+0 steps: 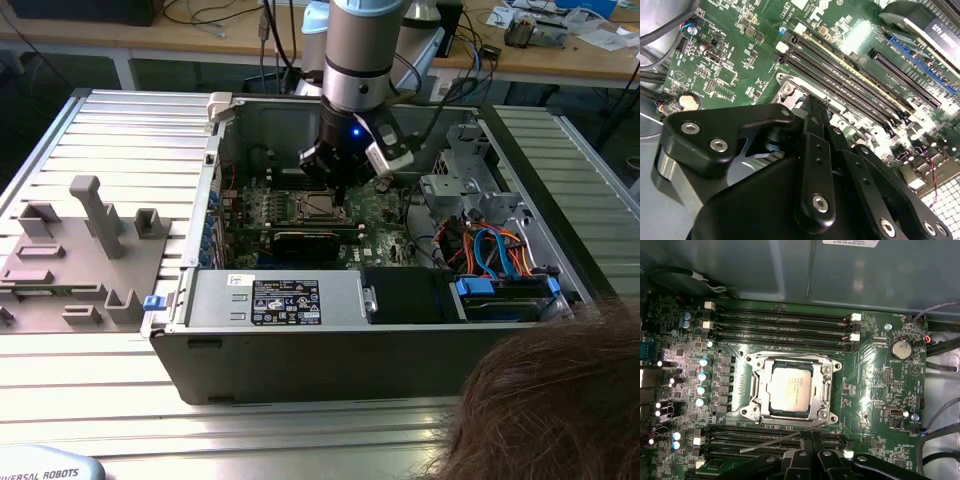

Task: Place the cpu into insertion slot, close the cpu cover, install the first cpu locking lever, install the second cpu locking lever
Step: 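Install the second cpu locking lever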

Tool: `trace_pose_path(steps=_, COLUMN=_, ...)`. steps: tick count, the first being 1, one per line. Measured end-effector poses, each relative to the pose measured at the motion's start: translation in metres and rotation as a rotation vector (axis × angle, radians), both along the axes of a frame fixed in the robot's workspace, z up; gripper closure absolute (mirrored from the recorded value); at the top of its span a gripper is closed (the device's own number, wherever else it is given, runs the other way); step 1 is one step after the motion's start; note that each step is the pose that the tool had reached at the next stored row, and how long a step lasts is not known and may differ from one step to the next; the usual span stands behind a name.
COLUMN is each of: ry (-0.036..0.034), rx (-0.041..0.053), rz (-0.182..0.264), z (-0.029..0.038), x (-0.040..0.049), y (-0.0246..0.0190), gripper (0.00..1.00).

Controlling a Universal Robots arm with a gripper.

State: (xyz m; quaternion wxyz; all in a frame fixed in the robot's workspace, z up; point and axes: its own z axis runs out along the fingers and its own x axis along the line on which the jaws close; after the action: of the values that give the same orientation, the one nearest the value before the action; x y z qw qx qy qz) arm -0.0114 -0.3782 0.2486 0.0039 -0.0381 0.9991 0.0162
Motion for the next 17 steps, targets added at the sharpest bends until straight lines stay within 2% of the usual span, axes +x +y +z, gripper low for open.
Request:
trace_pose_path(steps=5, ry=0.0000, rx=0.0000, rz=0.000, z=0.0000, x=0.0000, y=-0.0050, gripper=0.89)
trace_pose_path(steps=12, ry=-0.0001, rx=0.0002, rz=-0.001, z=0.0000, x=0.0000, y=-0.0097, gripper=0.89)
trace_pose_path(steps=13, ry=-0.0001, rx=0.0036, rz=-0.002, z=0.0000, x=0.0000, y=-0.0102, gripper=0.89)
trace_pose_path(steps=17, ry=0.0001, rx=0.0683, rz=-0.004, z=0.0000, x=0.0000, y=-0.0124, gripper=0.89)
